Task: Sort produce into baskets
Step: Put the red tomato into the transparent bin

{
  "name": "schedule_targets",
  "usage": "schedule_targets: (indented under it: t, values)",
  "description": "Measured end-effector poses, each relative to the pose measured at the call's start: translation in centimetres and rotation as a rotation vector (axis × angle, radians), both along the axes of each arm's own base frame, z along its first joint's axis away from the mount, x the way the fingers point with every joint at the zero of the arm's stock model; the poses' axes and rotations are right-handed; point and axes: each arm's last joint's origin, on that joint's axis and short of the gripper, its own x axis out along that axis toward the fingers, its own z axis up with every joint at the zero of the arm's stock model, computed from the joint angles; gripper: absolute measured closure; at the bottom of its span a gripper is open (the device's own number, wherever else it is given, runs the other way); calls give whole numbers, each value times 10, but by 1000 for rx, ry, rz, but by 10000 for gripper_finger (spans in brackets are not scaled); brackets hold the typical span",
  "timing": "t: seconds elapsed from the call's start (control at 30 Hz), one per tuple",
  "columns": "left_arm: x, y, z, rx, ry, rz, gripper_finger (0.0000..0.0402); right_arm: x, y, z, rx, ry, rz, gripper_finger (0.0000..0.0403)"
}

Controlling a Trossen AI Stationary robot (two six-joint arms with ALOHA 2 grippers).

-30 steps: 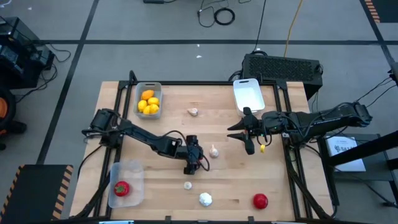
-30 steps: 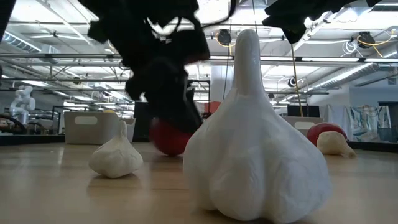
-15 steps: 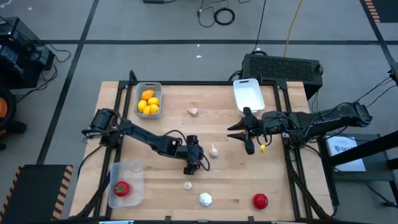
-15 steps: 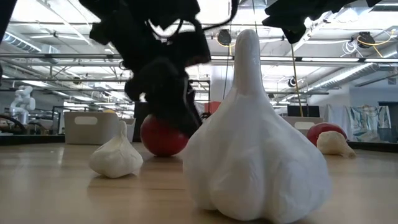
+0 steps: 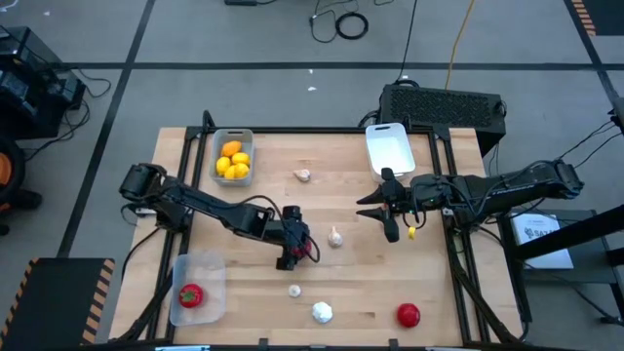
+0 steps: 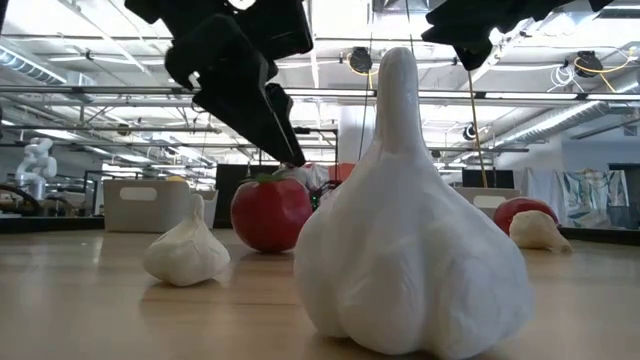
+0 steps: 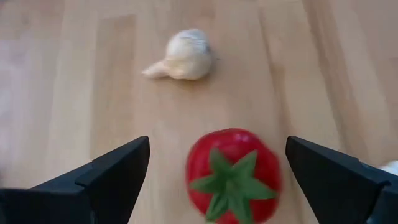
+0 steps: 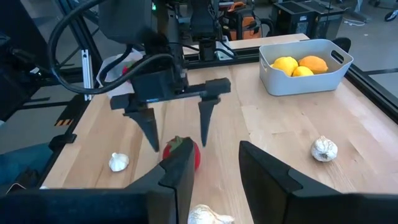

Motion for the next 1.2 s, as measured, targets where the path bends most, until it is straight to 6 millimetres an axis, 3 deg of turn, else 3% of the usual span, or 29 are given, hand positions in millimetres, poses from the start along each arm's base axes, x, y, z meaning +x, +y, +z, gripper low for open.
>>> schedule_targets:
  t: [0.13,0.43,1.03,1.2]
  values:
    - [-1,-2,-4,-72,10,-39,20,0,0,0,0,1,0,287]
    - [-6,1,-15,-3,32,1,20,4,1,-4,-2,18,0,287]
    - [-6,1,-16,-23,33,-2,20,8,1,-9,-3,43,4,287]
    - [-5,1,-29,-29,50,16,20,10,3,-19,14,129,55,287]
